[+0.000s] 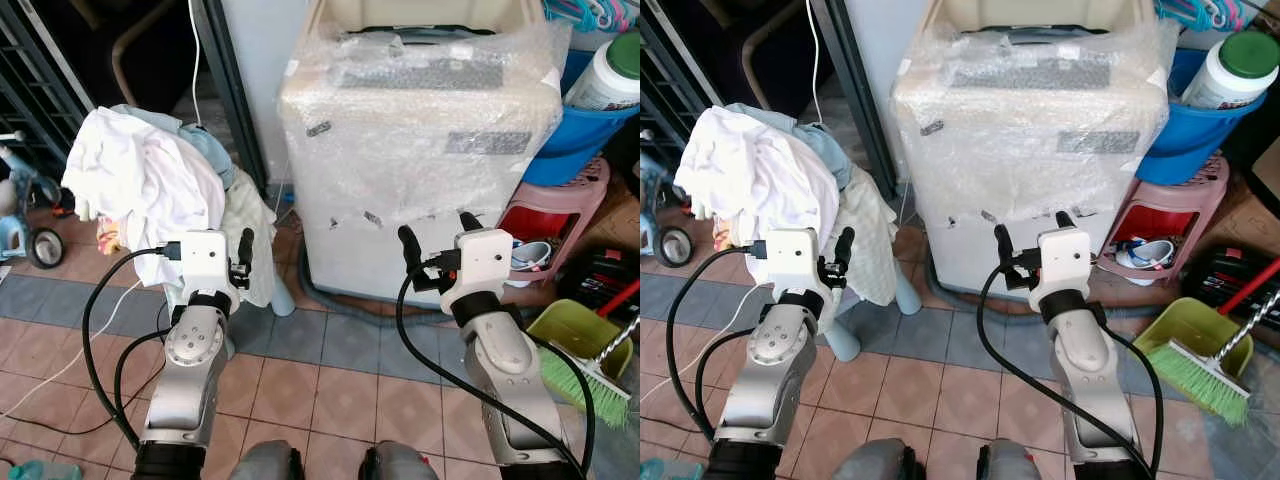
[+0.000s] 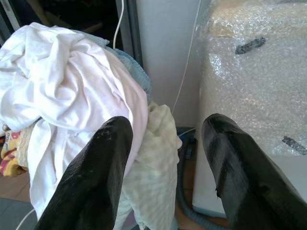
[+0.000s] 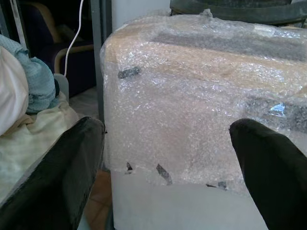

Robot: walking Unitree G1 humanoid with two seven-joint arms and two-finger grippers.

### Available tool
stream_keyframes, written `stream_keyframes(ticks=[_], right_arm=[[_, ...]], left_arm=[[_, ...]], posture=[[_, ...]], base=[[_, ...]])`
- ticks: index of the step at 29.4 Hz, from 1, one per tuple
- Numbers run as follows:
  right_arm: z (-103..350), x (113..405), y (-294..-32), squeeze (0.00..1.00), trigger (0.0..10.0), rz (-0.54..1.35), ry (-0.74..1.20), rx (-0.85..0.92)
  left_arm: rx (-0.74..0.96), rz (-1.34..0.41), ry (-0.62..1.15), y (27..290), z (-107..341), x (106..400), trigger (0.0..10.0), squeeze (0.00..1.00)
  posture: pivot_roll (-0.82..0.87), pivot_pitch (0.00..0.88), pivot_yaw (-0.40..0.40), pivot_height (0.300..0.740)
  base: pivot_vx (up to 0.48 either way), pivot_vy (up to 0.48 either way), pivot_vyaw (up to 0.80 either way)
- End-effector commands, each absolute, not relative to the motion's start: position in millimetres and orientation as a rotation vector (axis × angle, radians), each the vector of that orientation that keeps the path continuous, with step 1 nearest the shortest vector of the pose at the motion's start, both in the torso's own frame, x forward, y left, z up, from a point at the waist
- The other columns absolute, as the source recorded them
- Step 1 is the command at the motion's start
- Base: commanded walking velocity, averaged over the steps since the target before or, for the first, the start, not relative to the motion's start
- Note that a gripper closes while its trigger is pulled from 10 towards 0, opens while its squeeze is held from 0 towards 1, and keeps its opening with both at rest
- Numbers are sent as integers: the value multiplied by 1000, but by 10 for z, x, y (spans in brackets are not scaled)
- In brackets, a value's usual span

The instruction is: Clothes washing

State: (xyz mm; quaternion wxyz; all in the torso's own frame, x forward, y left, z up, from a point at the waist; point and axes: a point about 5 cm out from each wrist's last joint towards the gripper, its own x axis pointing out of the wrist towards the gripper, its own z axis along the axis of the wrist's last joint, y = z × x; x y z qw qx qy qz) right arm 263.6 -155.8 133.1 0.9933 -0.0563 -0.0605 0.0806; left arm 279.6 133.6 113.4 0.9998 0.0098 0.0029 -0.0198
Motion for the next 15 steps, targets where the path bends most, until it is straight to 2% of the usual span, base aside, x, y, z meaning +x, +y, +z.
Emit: stream_keyframes(ticks=[1,5,15], right_arm=[[1376,2654,-1430,0,10000,216,-147,-111],[1383,2644,-1399,0,10000,231,-151,-96],[1371,2617,-1323,0,10000,275,-153,-110]], left_arm=[[49,-31,9,1421,1102,2759,10000,0],[58,-43,17,1414,1069,2743,10000,0],[46,-34,23,1436,1069,2778,10000,0]], posture=[[-74,84,50,740],[-82,91,61,740],[-79,98,59,740]], base=[[270,0,800],[375,0,731],[445,0,0]])
